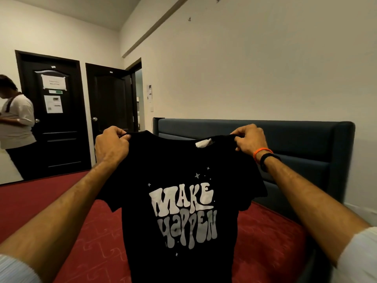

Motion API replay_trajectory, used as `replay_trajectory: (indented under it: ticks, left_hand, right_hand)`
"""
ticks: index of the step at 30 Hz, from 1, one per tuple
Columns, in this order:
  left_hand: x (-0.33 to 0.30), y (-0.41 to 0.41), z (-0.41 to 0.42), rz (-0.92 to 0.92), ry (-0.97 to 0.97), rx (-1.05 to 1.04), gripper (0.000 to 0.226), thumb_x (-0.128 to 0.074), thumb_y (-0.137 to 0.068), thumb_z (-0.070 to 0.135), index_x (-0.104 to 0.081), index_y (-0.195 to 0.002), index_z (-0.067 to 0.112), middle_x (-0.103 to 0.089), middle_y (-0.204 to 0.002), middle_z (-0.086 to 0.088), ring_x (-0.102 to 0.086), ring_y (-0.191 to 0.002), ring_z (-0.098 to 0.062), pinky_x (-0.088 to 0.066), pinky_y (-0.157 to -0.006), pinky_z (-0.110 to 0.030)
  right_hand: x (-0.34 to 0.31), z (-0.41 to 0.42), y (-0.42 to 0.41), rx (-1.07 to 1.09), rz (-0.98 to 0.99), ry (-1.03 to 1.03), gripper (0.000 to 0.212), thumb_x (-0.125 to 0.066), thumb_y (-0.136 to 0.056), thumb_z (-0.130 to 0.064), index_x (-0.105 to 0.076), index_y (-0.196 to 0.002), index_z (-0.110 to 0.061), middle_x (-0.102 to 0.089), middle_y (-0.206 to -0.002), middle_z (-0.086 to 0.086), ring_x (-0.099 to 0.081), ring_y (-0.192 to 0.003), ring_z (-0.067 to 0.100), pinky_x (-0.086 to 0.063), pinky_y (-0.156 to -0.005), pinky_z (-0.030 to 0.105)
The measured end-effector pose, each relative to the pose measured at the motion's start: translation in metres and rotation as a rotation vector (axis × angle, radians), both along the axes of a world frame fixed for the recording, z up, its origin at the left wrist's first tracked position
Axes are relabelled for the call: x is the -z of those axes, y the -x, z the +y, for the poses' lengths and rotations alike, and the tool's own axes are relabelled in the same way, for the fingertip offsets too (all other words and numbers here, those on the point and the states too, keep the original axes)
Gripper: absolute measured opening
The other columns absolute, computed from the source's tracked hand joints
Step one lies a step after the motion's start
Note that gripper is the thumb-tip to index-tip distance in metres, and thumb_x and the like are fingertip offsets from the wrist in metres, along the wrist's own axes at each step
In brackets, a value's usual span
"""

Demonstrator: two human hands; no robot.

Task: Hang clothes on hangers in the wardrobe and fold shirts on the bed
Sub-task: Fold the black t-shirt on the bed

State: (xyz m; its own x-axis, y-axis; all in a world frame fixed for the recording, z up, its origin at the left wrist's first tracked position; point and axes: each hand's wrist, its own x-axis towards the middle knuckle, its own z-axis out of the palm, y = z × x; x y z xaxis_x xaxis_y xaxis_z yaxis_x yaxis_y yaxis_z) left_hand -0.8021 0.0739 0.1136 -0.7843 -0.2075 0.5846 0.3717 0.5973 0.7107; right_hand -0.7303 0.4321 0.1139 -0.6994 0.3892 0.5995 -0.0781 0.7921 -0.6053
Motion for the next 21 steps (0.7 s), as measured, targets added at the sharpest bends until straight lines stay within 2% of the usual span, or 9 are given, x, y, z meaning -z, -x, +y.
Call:
replay_trajectory:
  ticks: [2,5,9,11,14,16,20,21]
  left_hand:
    - [0.001,0.001,0.0,0.017,0.002,0.002,0.02,-0.063,-0.096,0.021,-0.065,-0.114,0.011,-0.065,-0.113,-0.01,-0.055,-0.098,-0.019,-0.042,-0.084,-0.032]
    - [0.004,0.002,0.002,0.038,0.016,0.003,0.019,-0.064,-0.095,0.021,-0.065,-0.113,0.013,-0.065,-0.11,-0.009,-0.054,-0.094,-0.016,-0.044,-0.081,-0.031]
    - [0.008,0.002,0.003,0.053,0.018,-0.007,0.015,-0.065,-0.094,0.019,-0.067,-0.109,0.014,-0.067,-0.103,-0.007,-0.063,-0.089,-0.018,-0.048,-0.073,-0.028]
    - [0.01,0.003,0.003,0.038,-0.014,0.026,0.016,-0.064,-0.094,0.016,-0.066,-0.11,0.013,-0.069,-0.1,-0.009,-0.07,-0.083,-0.021,-0.053,-0.069,-0.027]
    - [0.012,0.005,0.004,0.007,-0.08,0.057,0.014,-0.063,-0.095,0.013,-0.064,-0.109,0.011,-0.069,-0.099,-0.012,-0.072,-0.08,-0.022,-0.06,-0.074,-0.035]
    - [0.012,0.006,0.003,-0.014,-0.13,0.075,0.009,-0.061,-0.096,0.013,-0.062,-0.105,0.013,-0.069,-0.098,-0.013,-0.071,-0.074,-0.018,-0.059,-0.07,-0.031]
    - [0.011,0.009,-0.003,-0.028,-0.106,0.064,0.008,-0.066,-0.093,0.016,-0.067,-0.101,0.014,-0.07,-0.098,-0.01,-0.071,-0.085,-0.02,-0.058,-0.086,-0.04]
    - [0.01,0.009,-0.003,-0.014,-0.093,0.052,0.01,-0.067,-0.093,0.016,-0.069,-0.102,0.013,-0.07,-0.096,-0.008,-0.07,-0.087,-0.02,-0.057,-0.087,-0.039]
  right_hand:
    - [-0.002,-0.001,0.0,0.005,-0.019,-0.007,0.024,-0.061,-0.09,-0.003,-0.077,-0.093,-0.021,-0.074,-0.077,0.004,-0.068,-0.057,0.007,-0.059,-0.081,0.03]
    - [-0.002,-0.003,-0.002,0.016,-0.025,0.02,0.028,-0.057,-0.091,0.002,-0.075,-0.1,-0.017,-0.073,-0.081,0.004,-0.07,-0.057,0.01,-0.061,-0.068,0.027]
    - [-0.001,-0.008,-0.002,0.004,-0.015,0.156,0.021,-0.058,-0.09,0.006,-0.072,-0.094,-0.009,-0.072,-0.071,0.008,-0.071,-0.055,0.012,-0.056,-0.05,0.02]
    - [-0.001,-0.011,-0.001,-0.037,-0.018,0.251,0.02,-0.057,-0.092,0.007,-0.071,-0.095,-0.007,-0.071,-0.075,0.009,-0.071,-0.055,0.014,-0.055,-0.047,0.021]
    - [-0.001,-0.012,-0.002,-0.089,-0.011,0.358,0.014,-0.061,-0.091,0.004,-0.071,-0.095,-0.005,-0.07,-0.077,0.01,-0.07,-0.053,0.013,-0.055,-0.046,0.021]
    - [-0.001,-0.012,-0.003,-0.099,-0.005,0.396,0.008,-0.066,-0.09,0.001,-0.071,-0.093,-0.004,-0.07,-0.077,0.01,-0.069,-0.05,0.012,-0.055,-0.046,0.02]
    - [0.0,-0.009,-0.002,-0.074,0.059,0.419,0.006,-0.071,-0.088,-0.003,-0.072,-0.094,-0.004,-0.07,-0.078,0.008,-0.069,-0.054,0.01,-0.056,-0.05,0.019]
    - [0.0,-0.007,-0.003,-0.061,0.071,0.403,0.006,-0.072,-0.087,-0.004,-0.073,-0.093,-0.005,-0.071,-0.077,0.008,-0.069,-0.057,0.011,-0.057,-0.052,0.019]
